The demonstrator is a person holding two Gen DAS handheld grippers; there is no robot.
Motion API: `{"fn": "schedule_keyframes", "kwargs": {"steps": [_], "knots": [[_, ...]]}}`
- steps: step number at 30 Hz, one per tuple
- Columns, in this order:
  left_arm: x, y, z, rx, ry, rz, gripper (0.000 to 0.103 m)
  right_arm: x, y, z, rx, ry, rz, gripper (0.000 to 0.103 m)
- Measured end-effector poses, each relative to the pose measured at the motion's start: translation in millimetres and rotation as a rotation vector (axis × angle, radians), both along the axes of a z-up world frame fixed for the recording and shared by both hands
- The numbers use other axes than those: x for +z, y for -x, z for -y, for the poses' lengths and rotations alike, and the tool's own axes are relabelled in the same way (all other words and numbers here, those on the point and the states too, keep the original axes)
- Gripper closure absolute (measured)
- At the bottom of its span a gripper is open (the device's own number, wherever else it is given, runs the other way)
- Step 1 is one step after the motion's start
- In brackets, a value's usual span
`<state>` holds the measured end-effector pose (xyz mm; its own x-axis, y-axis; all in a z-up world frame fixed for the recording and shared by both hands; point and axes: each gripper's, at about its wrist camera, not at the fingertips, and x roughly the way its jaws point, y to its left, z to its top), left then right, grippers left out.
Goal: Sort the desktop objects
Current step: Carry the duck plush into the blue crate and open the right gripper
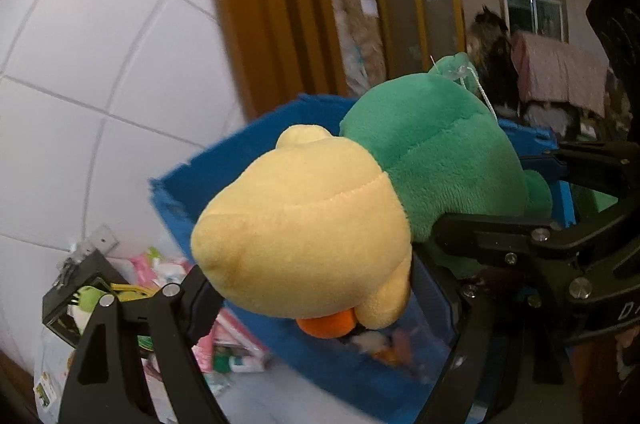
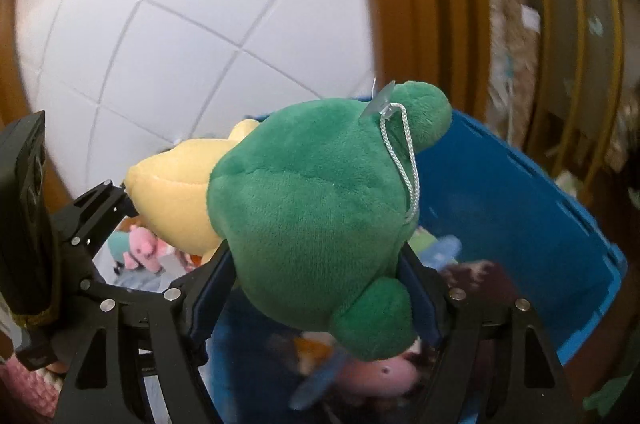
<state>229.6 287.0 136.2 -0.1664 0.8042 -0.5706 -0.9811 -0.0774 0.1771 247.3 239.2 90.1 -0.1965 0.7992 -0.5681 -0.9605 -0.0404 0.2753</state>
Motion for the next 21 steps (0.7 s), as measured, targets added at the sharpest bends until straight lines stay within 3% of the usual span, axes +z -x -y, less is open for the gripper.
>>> {"fn": "schedule_keyframes", "kwargs": {"steps": [5,11,15,21], "knots": [[-13.4,-23.2,-43.9,0.001,0.169,0.03,0.021,-20.8,-58.8,-7.4,0.004,0.096,-0.069,0.024],[-29.2,-41.1,-67.9,0.009,0.323,0.042,0.021,-48.1,-88.7,-15.7,0.044,0.19,-0.11,0.021],[-49.0,-47.1,-69.9,0.014,0.381,0.043,0.021,-60.9,-93.2,-19.2,0.07,0.241,-0.121,0.02],[-51.3,-57.3,-69.0,0.011,0.402,-0.005,0.021,-73.3,-105.1,-27.4,0.106,0.279,-0.128,0.017]]}}
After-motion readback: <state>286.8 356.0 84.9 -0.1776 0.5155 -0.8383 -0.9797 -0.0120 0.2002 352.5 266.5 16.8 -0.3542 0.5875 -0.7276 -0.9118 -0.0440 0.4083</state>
